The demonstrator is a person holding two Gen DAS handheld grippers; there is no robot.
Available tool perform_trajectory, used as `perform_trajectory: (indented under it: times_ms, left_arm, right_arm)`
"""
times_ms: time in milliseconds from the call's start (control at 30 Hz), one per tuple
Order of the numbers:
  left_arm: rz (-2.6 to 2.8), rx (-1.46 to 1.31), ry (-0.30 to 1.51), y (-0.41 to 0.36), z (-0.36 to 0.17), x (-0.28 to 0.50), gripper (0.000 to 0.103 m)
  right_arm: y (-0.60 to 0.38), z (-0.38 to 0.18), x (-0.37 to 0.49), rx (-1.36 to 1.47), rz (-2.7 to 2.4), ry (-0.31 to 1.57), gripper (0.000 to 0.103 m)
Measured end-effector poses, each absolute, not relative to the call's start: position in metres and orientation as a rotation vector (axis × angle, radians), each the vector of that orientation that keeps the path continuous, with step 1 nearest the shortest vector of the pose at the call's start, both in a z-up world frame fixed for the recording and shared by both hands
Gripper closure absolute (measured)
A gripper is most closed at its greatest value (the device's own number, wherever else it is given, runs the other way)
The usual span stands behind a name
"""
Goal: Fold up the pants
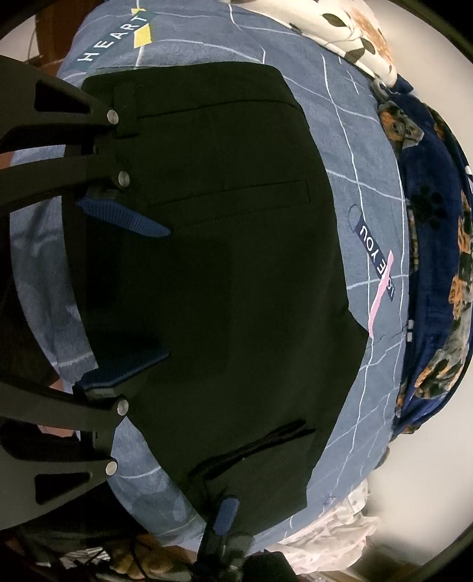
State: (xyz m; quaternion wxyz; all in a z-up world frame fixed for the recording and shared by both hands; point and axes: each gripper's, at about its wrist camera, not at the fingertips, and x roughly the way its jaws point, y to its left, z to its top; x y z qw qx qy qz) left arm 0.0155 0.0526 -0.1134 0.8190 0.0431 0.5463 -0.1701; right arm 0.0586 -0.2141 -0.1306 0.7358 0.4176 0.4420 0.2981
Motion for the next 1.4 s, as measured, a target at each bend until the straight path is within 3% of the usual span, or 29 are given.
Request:
perform_trajectory:
  times_ms: [267, 433, 500, 767, 1000, 1067, 1133, 1367, 1400]
  left_arm:
    - [-0.365, 0.088, 1.159, 0.051, -0.113, 0.016, 0.037]
    - [-0.364, 0.099, 1.160, 0.050, -0.113, 0.015, 0.037]
    - [-0.365, 0.095, 1.161, 0.050, -0.113, 0.015, 0.037]
    - [-0.359, 0.099, 1.167, 0.050, -0.113, 0.015, 0.035]
    - [-0.358, 0.088, 1.170, 0.053, -0.114, 0.016, 0.034]
    - [-0.357, 0.085, 1.171, 0.053, -0.114, 0.016, 0.034]
    - [-0.356, 0.089, 1.170, 0.052, -0.114, 0.016, 0.033]
    - [-0.354, 0.108, 1.169, 0.051, -0.116, 0.016, 0.029]
    - [-0.356, 0.113, 1.168, 0.050, -0.116, 0.016, 0.029]
  right_arm:
    - [-0.260, -0.113, 0.055, 0.914, 0.523, 0.872, 0.043]
    - [-0.254, -0.139, 0.060, 0.897, 0.471, 0.963, 0.066]
    - [-0.249, -0.145, 0.059, 0.869, 0.468, 0.992, 0.071]
    - [-0.249, -0.145, 0.059, 0.878, 0.532, 1.005, 0.075]
    - [-0.358, -0.099, 0.067, 0.908, 0.397, 0.797, 0.075]
    - [-0.389, -0.107, 0.073, 0.926, 0.331, 0.812, 0.077]
    - [-0.407, -0.118, 0.079, 0.930, 0.298, 0.834, 0.087]
    - [-0.415, -0.153, 0.096, 0.856, 0.206, 0.938, 0.092]
    - [-0.414, -0.158, 0.097, 0.851, 0.192, 0.953, 0.097]
